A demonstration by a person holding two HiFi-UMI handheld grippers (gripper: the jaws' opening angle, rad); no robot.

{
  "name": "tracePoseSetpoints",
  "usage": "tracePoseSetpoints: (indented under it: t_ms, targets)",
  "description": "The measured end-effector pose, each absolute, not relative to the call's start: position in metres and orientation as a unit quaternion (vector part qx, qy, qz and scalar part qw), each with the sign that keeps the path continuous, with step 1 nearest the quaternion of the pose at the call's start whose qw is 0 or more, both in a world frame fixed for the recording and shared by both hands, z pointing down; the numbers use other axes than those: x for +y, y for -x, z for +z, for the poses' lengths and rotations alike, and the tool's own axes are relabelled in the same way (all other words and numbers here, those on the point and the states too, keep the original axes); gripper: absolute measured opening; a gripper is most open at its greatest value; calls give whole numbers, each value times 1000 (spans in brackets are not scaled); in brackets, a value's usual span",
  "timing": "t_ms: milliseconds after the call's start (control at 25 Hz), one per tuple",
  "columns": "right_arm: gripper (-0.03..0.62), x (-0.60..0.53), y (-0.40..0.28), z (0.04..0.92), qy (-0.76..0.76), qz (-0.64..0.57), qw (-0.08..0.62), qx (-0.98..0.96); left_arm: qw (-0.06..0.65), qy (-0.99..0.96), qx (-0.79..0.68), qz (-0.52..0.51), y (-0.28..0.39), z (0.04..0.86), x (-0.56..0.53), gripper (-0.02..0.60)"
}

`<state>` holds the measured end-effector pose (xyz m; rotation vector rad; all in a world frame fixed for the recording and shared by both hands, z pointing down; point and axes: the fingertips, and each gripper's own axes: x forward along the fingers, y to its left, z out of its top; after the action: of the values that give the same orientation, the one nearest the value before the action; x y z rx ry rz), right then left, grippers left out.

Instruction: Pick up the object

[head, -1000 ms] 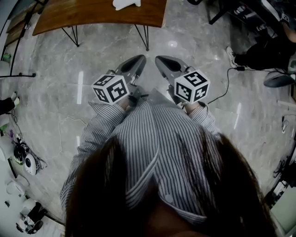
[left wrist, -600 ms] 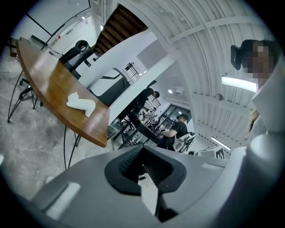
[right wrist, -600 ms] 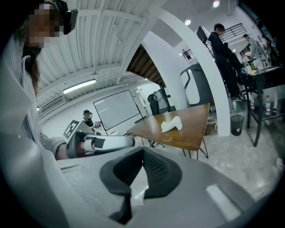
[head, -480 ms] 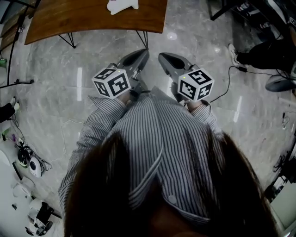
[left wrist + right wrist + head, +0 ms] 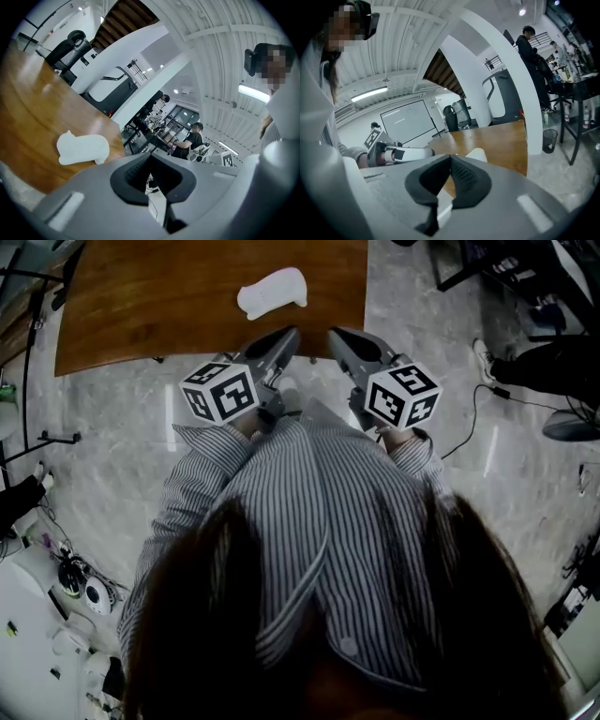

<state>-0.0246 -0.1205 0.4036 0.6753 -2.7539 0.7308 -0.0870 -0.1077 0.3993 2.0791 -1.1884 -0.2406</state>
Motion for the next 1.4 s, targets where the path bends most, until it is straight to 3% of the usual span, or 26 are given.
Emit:
tracePoseSetpoints:
  t_ms: [400, 760, 1040, 1400]
  targets:
    - [2, -159, 58, 420, -236, 285, 116, -922, 408, -795, -441, -86, 114, 425, -154, 6]
    - [2, -185, 57, 412, -230, 294, 108, -921, 368, -799, -475, -38, 134, 426, -177, 20]
    - [2, -196, 50, 420, -237, 315, 107, -913, 369, -805, -465, -7, 145, 441, -202, 126]
    - [2, -196, 42, 436, -257, 344, 108, -897, 309, -842, -416, 147, 142, 468, -222, 298]
